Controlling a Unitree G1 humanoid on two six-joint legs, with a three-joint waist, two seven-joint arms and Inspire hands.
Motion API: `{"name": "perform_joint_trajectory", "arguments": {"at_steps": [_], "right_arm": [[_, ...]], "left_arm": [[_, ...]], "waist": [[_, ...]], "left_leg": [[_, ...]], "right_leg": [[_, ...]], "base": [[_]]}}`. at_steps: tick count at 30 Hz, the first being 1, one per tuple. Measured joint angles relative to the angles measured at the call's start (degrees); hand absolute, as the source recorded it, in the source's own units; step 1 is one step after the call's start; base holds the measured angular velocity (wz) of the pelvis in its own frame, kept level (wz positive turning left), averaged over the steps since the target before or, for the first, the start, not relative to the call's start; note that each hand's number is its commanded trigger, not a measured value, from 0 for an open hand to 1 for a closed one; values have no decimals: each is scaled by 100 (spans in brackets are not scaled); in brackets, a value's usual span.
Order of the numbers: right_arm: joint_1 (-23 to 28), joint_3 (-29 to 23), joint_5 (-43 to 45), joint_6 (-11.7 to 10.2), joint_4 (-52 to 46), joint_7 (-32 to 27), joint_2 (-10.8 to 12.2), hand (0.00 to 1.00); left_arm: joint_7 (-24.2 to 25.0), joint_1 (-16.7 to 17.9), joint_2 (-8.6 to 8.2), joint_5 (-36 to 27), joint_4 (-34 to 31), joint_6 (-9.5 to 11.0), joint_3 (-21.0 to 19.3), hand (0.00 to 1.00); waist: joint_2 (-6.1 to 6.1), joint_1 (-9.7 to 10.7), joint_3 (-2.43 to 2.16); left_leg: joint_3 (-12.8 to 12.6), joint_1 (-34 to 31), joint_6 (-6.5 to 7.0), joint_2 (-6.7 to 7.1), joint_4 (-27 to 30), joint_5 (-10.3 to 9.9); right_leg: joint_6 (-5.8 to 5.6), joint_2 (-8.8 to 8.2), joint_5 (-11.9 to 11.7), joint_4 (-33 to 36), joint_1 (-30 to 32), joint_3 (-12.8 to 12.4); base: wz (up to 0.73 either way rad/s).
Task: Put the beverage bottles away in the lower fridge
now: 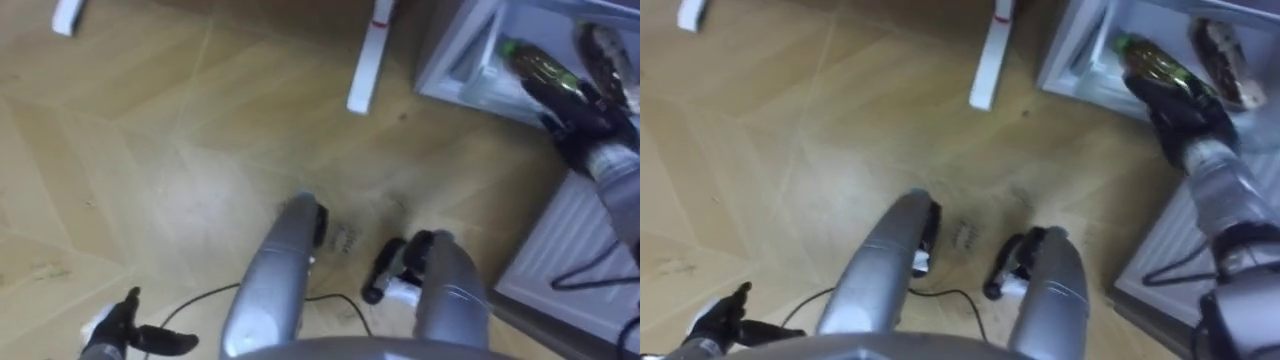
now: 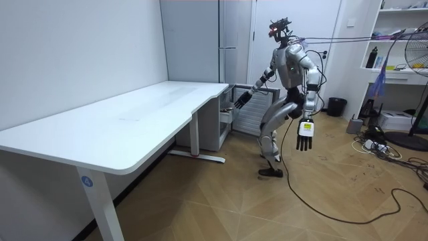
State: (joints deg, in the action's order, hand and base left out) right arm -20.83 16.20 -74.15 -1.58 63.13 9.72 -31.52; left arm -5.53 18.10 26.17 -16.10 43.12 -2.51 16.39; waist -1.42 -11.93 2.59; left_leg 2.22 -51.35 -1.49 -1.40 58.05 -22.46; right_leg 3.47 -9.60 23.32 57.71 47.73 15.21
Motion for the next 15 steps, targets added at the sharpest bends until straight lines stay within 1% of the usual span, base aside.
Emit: {"name": "perform_joint_trajectory", "arguments": {"at_steps": [1,2,3,4,5,6,8,9,10,11,13,15], "right_arm": [[67,-9,4,9,134,59,85,0],[127,-27,14,20,163,70,115,0],[264,-149,46,32,188,90,204,0],[375,-212,48,33,198,92,298,0],[422,-214,47,34,200,95,345,0],[505,-225,61,35,205,94,442,0],[638,-239,64,39,209,91,549,0],[714,-269,30,39,214,89,621,0],[793,-392,14,39,243,76,727,0],[805,-403,9,39,274,60,768,0],[782,-415,-9,44,364,-48,901,0],[781,-424,-48,49,371,-105,973,0]], "left_arm": [[-20,-60,-121,-10,106,4,-42,0],[-32,-97,-181,-15,156,3,-58,0],[-49,-160,-270,-35,241,5,-58,0],[-57,-227,-323,-140,298,5,-58,0],[-65,-247,-335,-177,309,10,-58,0],[-101,-298,-367,-224,358,33,-58,0],[-184,-416,-460,-228,516,72,-60,0],[-235,-439,-515,-227,554,92,-62,0],[-300,-463,-566,-225,574,117,-68,0],[-316,-474,-591,-225,589,122,-68,0],[-406,-493,-715,-227,608,138,-69,0],[-406,-516,-772,-228,650,148,-67,0]], "waist": [[-2,66,-6],[-3,83,-7],[7,97,-36],[22,103,-57],[25,112,-58],[37,162,-68],[63,230,-79],[93,273,-89],[93,304,-92],[93,311,-92],[94,383,-101],[92,411,-100]], "left_leg": [[-35,146,24,-2,-142,34],[-58,220,32,-7,-206,39],[-89,340,47,-31,-327,48],[-118,443,62,-90,-439,57],[-125,503,65,-105,-506,66],[-143,608,84,-112,-654,103],[-194,807,118,-116,-881,148],[-233,940,143,-116,-1010,166],[-296,1096,176,-108,-1154,187],[-330,1173,188,-103,-1231,195],[-470,1440,240,-85,-1530,257],[-525,1583,252,-82,-1675,278]], "right_leg": [[-41,22,-51,-151,-127,-21],[-60,36,-70,-222,-197,-28],[-100,95,-114,-386,-314,-46],[-118,171,-189,-573,-428,-53],[-121,196,-233,-671,-486,-55],[-140,208,-303,-846,-600,-41],[-171,224,-402,-1107,-792,-45],[-223,262,-449,-1258,-912,-103],[-263,266,-479,-1388,-1037,-150],[-280,267,-498,-1448,-1098,-174],[-335,264,-587,-1702,-1280,-268],[-354,273,-633,-1830,-1388,-302]], "base": [[-9],[-10],[-19],[-22],[-18],[-11],[-11],[-12],[-12],[-16],[-17],[-12]]}}
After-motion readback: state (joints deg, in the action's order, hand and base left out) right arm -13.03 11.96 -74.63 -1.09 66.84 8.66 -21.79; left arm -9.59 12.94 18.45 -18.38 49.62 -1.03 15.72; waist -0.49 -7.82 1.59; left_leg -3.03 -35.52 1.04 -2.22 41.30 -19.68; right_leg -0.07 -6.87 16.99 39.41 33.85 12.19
